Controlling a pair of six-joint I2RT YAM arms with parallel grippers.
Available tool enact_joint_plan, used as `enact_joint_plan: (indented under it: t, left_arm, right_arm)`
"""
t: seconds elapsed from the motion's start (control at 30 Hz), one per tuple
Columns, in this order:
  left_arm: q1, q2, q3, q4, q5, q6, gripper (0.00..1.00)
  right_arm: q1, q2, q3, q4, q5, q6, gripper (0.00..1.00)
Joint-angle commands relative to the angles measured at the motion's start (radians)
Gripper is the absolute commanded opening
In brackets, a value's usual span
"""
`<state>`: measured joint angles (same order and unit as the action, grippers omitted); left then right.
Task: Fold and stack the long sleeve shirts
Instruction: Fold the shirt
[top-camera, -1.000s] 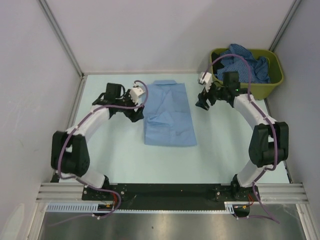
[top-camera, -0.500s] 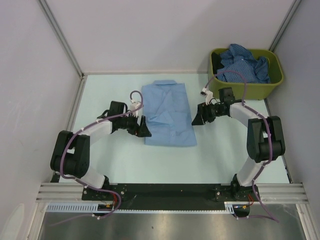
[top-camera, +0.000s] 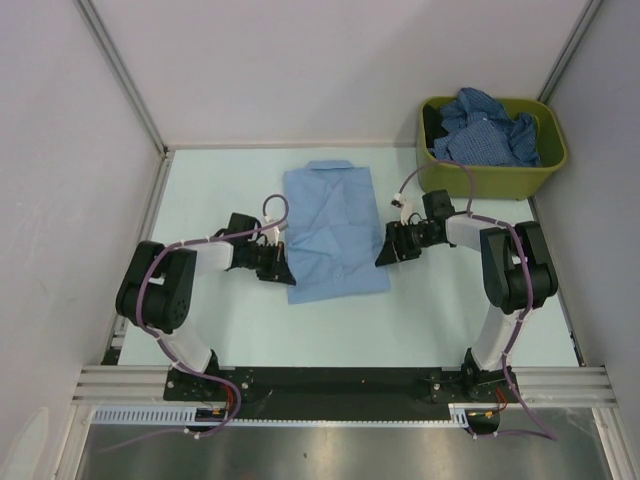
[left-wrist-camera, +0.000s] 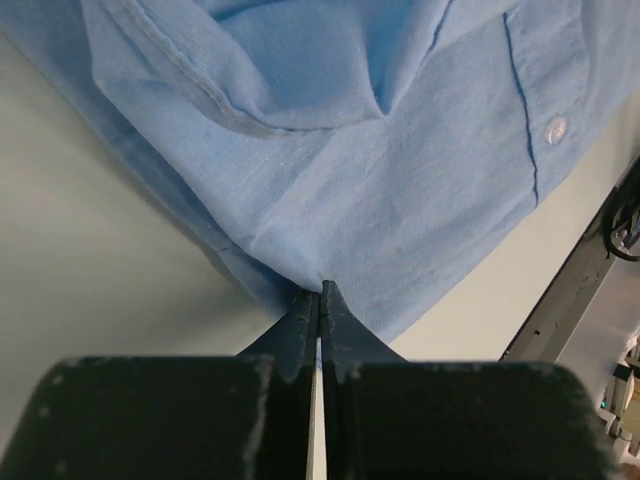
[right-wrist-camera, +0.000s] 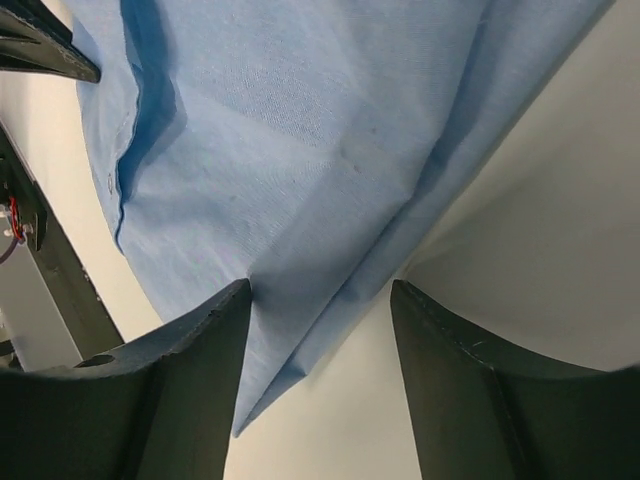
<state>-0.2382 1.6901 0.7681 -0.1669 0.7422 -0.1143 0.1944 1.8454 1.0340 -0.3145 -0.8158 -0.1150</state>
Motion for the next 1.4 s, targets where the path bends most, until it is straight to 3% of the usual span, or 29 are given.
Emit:
enact_joint_plan:
  t: [0.0,0.13,0.17,0.23,0.27,0.37,0.47,0.57,0.67,0.87,1.0,1.2,1.37]
  left_arm:
    - [-0.001,0.005,0.017,-0.045,-0.07,-0.021,0.0]
    - [0.0,-0.012,0.014,-0.069,-0.095,-0.013,0.0]
    - [0.0,-0.017,0.014,-0.068,-0.09,-0.012,0.02]
    - [0.002,-0.036,0.013,-0.071,-0.047,0.001,0.09]
    - [0.007,-0.047,0.016,-0.075,-0.028,0.017,0.26]
    - [0.06,-0.137,0.03,-0.1,0.002,0.031,0.54]
    - [0.143,-0.251,0.036,-0.056,0.08,0.008,0.66]
    - [0.108,-0.339,0.03,-0.014,0.143,0.004,0.66]
    - [0.024,-0.356,0.005,0.033,0.1,-0.031,0.64]
    - [0.017,-0.276,-0.018,0.107,-0.082,-0.133,0.52]
    - [0.011,-0.222,-0.02,0.138,-0.131,-0.128,0.48]
    - [0.011,-0.13,0.017,0.135,-0.171,-0.076,0.52]
    - [0.011,-0.066,0.034,0.151,-0.143,-0.062,0.54]
  right_arm:
    - [0.011,0.018,-0.014,0.022,0.032,0.024,0.64]
    - [0.028,0.012,-0.043,0.035,0.017,0.041,0.57]
    - [0.04,0.005,-0.049,0.04,0.017,0.046,0.51]
    - [0.051,-0.006,-0.052,0.032,0.012,0.048,0.52]
    - [0.051,-0.018,-0.049,0.023,0.009,0.048,0.61]
    - [0.022,-0.103,-0.02,-0.043,0.006,0.023,0.68]
    - [-0.032,-0.172,0.044,-0.162,0.009,-0.08,0.71]
    - [-0.049,-0.198,0.106,-0.209,-0.017,-0.129,0.71]
    - [0.003,-0.183,0.146,-0.195,-0.089,-0.085,0.66]
    - [0.206,-0.157,0.061,0.095,-0.146,0.168,0.47]
    - [0.316,-0.078,0.046,0.256,-0.123,0.244,0.45]
    - [0.376,0.052,0.055,0.439,-0.065,0.342,0.42]
    - [0.398,0.115,0.064,0.465,-0.026,0.354,0.34]
